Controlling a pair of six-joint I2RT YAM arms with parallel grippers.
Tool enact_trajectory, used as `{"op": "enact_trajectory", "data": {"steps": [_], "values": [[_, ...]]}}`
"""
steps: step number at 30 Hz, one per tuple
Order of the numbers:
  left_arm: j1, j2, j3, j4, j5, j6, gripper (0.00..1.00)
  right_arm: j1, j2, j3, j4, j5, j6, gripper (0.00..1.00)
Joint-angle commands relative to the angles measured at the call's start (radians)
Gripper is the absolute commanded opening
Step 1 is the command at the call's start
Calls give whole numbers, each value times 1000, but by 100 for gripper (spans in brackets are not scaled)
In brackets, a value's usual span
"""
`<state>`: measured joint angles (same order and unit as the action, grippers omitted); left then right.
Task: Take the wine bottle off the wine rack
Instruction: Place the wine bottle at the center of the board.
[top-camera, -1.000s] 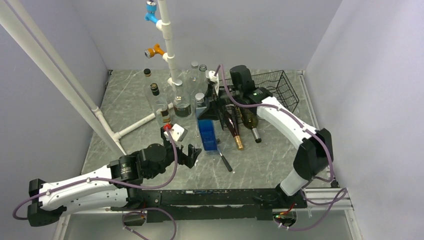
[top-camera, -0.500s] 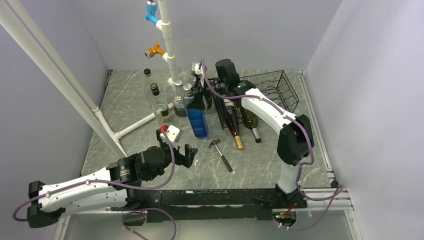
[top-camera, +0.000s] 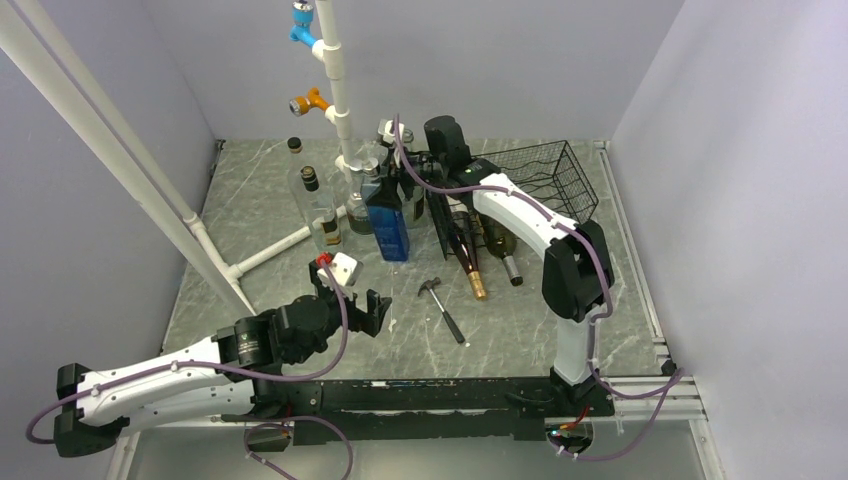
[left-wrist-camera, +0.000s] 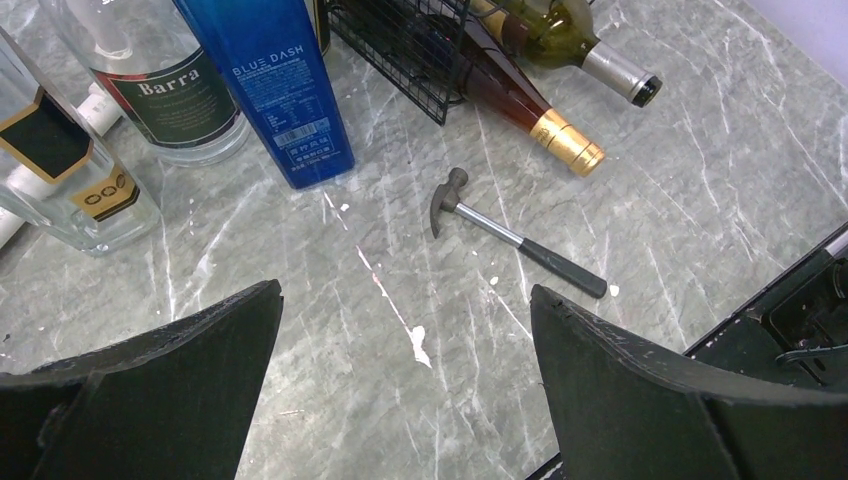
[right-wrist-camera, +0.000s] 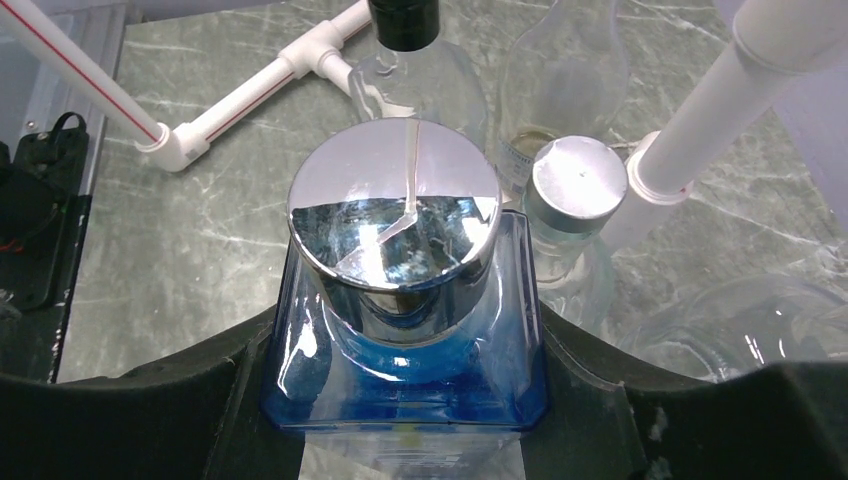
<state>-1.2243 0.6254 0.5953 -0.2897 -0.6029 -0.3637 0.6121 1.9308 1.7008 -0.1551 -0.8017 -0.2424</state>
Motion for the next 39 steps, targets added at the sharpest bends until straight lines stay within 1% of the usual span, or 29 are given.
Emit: {"op": "enact_trajectory", "data": {"steps": [1, 4, 7, 15, 19, 23, 26, 32, 39], "values": [[3, -7, -1, 36, -25, -7, 99, 2, -21, 84, 216, -15, 45, 8], [3, -7, 0, 28, -23, -17, 99, 1, -10, 85, 235, -2, 67, 9], [4, -13, -10, 34, -25, -20, 99, 2, 5, 94, 215, -5, 61, 11], [4, -41, -29, 44, -24, -18, 99, 2, -28, 32, 170, -59, 32, 20], [4, -50, -36, 51, -21, -18, 99, 1, -56, 4, 127, -69, 13, 31], [5, -53, -42, 56, -15, -21, 99, 2, -83, -32, 108, -52, 3, 40], [5, -54, -46, 62, -8, -24, 99, 1, -99, -50, 102, -39, 4, 49], [5, -57, -46, 67, 8, -30, 99, 2, -117, -48, 73, -18, 14, 66], [5, -62, -47, 73, 20, -33, 99, -2, -133, -41, 40, -3, 14, 83]]}}
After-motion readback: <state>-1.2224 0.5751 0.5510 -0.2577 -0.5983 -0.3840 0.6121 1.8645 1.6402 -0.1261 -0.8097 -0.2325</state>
